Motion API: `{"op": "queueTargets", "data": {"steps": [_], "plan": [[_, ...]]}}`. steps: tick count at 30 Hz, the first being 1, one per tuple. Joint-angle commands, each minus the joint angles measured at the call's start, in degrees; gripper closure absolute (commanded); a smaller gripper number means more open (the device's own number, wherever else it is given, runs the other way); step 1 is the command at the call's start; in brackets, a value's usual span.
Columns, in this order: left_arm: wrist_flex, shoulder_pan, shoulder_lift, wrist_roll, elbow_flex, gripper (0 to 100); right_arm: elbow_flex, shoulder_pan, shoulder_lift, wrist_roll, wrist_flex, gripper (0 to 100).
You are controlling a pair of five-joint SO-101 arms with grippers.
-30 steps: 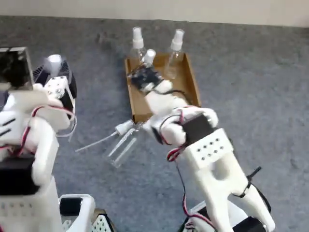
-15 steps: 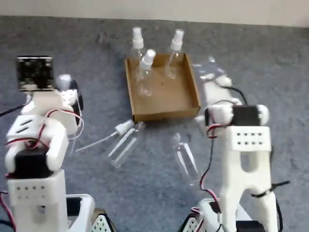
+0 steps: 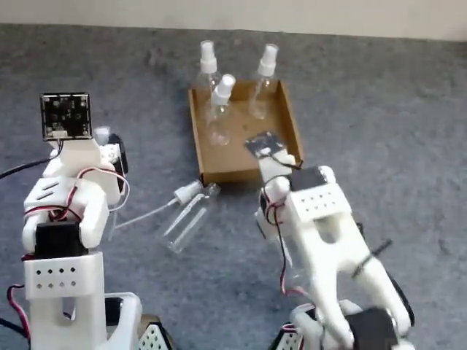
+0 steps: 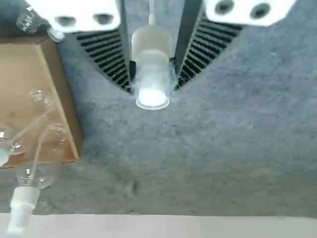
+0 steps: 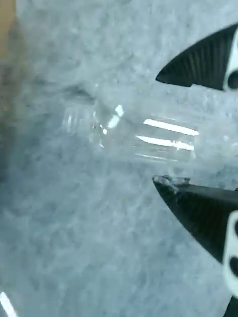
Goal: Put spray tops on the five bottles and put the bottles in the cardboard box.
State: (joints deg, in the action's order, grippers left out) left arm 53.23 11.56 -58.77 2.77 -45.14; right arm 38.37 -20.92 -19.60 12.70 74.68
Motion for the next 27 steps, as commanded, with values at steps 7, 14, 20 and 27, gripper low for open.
{"op": "queueTargets", "data": {"steps": [7,14,20,27], "plan": [[-1.8,1.4,-0.1,-0.9,-1.1,100,-0.3,7.3,12.6,1.6,-11.8,92.4],[-1.8,2.0,0.4,-5.8,-2.8,100,-6.9,32.4,13.4,20.1,-8.0,99.5],[-1.5,-1.8,15.1,-7.0,0.9,100,-21.9,46.5,22.9,26.5,-6.3,99.5],[-1.4,-5.9,33.1,-6.8,8.2,100,-30.9,48.7,35.1,26.9,-6.4,99.5]]}}
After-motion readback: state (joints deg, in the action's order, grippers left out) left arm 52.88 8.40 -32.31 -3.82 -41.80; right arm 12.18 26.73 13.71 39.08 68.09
